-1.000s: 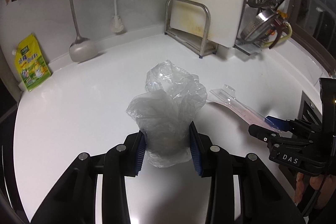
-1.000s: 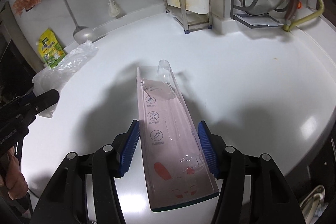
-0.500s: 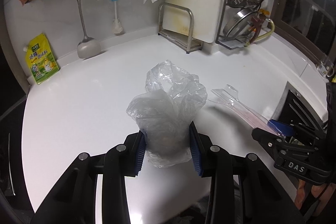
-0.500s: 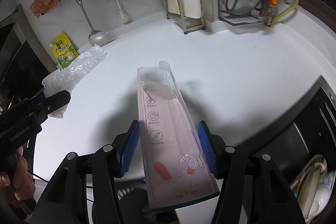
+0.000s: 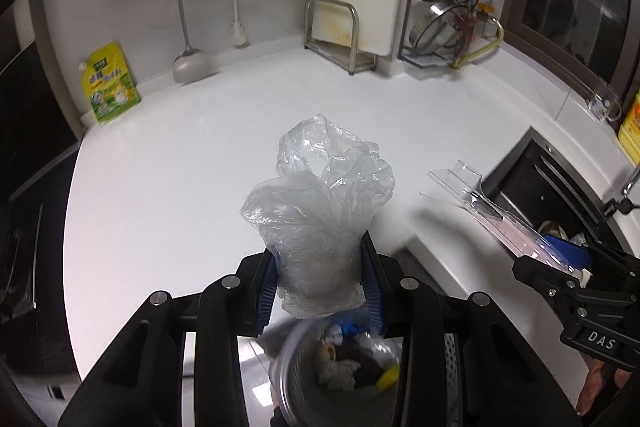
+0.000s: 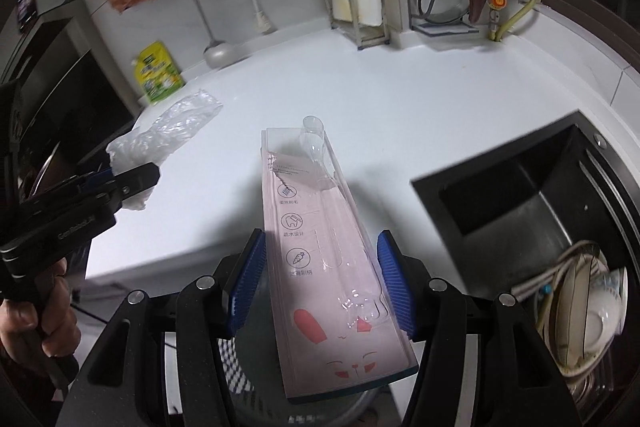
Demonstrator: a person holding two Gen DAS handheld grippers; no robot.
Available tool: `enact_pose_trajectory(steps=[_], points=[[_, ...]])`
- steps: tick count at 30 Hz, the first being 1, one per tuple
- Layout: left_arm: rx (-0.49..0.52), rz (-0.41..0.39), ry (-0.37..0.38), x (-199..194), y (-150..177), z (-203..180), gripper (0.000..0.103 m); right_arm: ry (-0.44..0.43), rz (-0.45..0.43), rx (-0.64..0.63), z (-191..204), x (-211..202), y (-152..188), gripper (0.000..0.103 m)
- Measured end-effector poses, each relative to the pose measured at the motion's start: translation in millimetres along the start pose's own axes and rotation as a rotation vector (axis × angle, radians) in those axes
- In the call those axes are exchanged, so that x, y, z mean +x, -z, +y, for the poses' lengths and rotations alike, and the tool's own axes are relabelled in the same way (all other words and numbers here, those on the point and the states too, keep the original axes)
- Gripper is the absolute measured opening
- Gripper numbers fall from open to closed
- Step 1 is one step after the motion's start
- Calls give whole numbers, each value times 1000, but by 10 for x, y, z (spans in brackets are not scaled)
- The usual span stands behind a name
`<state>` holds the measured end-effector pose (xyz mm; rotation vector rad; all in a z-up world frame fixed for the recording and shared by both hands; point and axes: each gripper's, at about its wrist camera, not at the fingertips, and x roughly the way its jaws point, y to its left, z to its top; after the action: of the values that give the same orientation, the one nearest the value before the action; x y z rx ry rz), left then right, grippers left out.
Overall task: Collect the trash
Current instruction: 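Carry the plastic bag and pink box over the grey bin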
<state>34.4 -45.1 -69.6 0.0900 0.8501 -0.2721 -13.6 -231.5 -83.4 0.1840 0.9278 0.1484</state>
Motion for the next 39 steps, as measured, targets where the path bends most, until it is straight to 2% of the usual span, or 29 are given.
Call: enact_pose_trajectory(steps=[10, 19, 29, 39], points=[[-55, 63, -54, -275, 739, -130, 37, -66, 64, -70, 58, -214, 632, 55], [-55, 177, -56, -204, 1248, -267, 37, -69, 111, -89, 39, -195, 954, 55], [-28, 228, -29, 16, 1383, -281, 37, -54, 186, -61, 83, 64, 1170, 55], [-28, 253, -26, 95, 1409, -236, 37, -58, 225, -79, 222, 287, 1147, 55]])
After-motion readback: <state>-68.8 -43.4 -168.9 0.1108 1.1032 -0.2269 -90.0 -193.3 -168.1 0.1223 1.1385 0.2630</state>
